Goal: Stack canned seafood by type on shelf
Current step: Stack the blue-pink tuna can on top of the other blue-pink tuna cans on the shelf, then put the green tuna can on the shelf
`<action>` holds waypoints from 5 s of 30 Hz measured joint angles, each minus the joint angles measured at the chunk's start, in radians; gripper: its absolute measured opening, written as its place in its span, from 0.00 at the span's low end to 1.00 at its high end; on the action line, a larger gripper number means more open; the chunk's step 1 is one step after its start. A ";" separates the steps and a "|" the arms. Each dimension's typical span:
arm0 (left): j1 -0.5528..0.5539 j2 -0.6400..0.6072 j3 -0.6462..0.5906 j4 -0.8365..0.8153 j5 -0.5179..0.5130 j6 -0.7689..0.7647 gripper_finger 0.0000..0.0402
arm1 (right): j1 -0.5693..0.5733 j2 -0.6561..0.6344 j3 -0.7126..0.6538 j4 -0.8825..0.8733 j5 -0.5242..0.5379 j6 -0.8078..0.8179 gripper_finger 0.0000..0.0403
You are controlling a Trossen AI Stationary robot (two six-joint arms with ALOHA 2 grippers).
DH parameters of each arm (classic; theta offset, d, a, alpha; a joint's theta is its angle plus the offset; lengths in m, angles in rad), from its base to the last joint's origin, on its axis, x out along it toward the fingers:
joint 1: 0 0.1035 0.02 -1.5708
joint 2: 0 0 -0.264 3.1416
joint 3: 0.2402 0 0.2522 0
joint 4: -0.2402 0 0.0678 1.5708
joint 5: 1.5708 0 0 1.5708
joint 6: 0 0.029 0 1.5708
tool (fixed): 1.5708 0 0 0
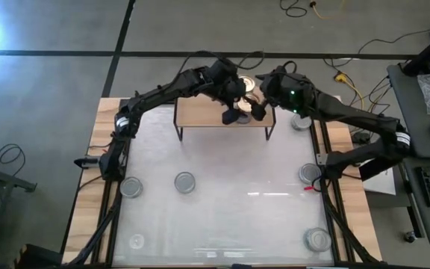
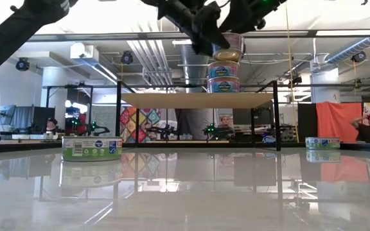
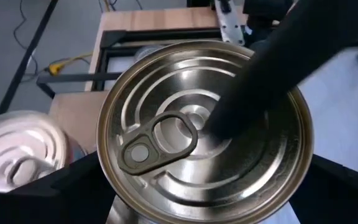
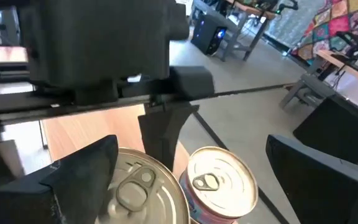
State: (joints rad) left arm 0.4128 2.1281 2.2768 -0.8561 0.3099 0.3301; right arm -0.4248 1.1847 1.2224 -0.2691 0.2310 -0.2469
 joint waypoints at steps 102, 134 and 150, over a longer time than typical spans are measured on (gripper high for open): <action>-0.135 -0.952 -1.496 0.978 -0.118 -0.430 0.99 | 0.307 -0.075 -0.055 0.147 -0.257 -0.006 0.99; -1.059 -1.326 -2.029 1.130 -0.895 -0.637 0.99 | 0.855 0.338 -0.050 0.226 0.290 0.750 0.99; -1.197 -1.196 -2.039 0.794 -1.106 -1.028 0.99 | 0.742 0.653 0.050 0.168 0.113 0.828 0.99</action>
State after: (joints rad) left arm -0.7838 0.9318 0.2382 -0.0625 -0.7958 -0.6979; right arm 0.3176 1.8380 1.2728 -0.1015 0.3440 0.5811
